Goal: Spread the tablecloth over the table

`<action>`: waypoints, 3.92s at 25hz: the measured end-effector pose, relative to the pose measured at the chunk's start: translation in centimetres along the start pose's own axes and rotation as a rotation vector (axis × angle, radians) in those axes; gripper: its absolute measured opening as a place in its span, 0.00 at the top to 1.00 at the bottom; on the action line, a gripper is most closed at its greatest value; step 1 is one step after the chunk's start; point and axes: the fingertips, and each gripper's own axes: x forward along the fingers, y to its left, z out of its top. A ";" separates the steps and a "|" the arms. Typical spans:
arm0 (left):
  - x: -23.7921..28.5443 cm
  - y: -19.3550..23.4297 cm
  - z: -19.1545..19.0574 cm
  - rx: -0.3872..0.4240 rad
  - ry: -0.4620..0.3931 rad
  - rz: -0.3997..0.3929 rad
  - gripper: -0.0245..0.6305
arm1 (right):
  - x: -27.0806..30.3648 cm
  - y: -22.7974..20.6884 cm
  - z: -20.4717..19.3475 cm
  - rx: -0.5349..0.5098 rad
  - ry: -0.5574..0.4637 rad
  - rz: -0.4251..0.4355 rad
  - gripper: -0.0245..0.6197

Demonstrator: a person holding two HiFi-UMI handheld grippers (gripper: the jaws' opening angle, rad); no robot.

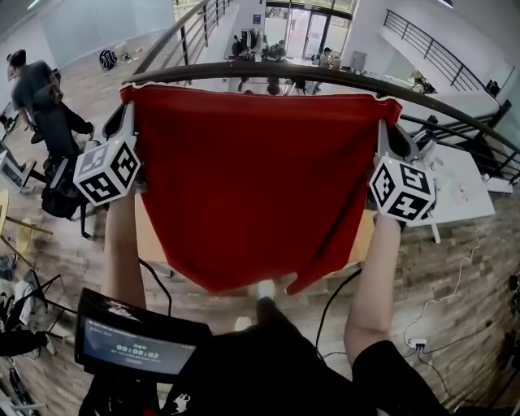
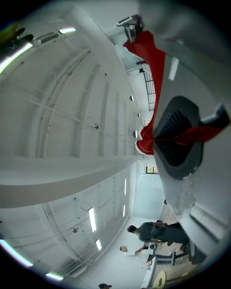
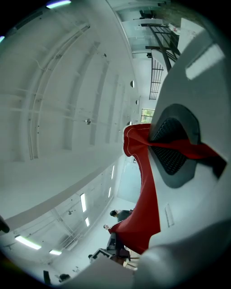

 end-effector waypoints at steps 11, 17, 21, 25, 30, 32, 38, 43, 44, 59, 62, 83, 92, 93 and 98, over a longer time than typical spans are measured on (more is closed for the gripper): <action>19.9 3.1 -4.8 0.102 0.057 0.107 0.94 | 21.4 -1.0 -4.4 -0.073 0.016 0.070 0.94; 28.8 3.9 -11.5 0.151 0.144 0.158 0.94 | 31.6 -1.6 -11.0 -0.079 0.085 0.101 0.94; 33.7 3.9 -16.7 0.191 0.235 0.140 0.94 | 36.6 -1.6 -16.2 -0.090 0.158 0.110 0.94; 38.2 4.5 -23.0 0.167 0.313 0.137 0.94 | 40.7 -0.6 -21.5 -0.072 0.239 0.117 0.94; 41.8 3.5 -31.5 0.196 0.426 0.077 0.94 | 44.3 1.1 -28.7 -0.091 0.348 0.134 0.94; 43.5 3.2 -34.7 0.215 0.464 0.054 0.94 | 45.9 1.3 -31.9 -0.104 0.394 0.126 0.94; 47.7 5.3 -46.2 0.253 0.590 0.019 0.94 | 50.9 1.9 -42.7 -0.157 0.524 0.097 0.94; 52.0 6.2 -53.1 0.343 0.636 -0.068 0.94 | 55.4 2.2 -48.4 -0.259 0.605 0.119 0.94; 53.0 6.2 -53.8 0.340 0.635 -0.079 0.94 | 56.1 2.1 -48.9 -0.268 0.618 0.117 0.94; 60.4 8.2 -58.6 0.317 0.746 -0.031 0.94 | 65.6 2.7 -53.7 -0.354 0.652 0.083 0.94; 61.1 7.4 -58.9 0.278 0.761 -0.080 0.71 | 66.0 3.0 -54.6 -0.306 0.687 0.114 0.85; 40.2 -10.9 -52.1 -0.014 0.646 -0.513 0.95 | 35.8 12.6 -50.6 0.116 0.667 0.356 0.95; 20.4 -27.2 -51.6 -0.142 0.757 -0.692 0.95 | 20.3 6.6 -48.1 0.184 0.694 0.090 0.95; 18.7 -28.7 -52.0 -0.144 0.775 -0.707 0.95 | 18.9 5.9 -48.1 0.187 0.700 0.061 0.95; 14.8 -34.5 -53.7 -0.197 0.826 -0.766 0.95 | 17.9 2.4 -47.0 0.181 0.707 0.031 0.95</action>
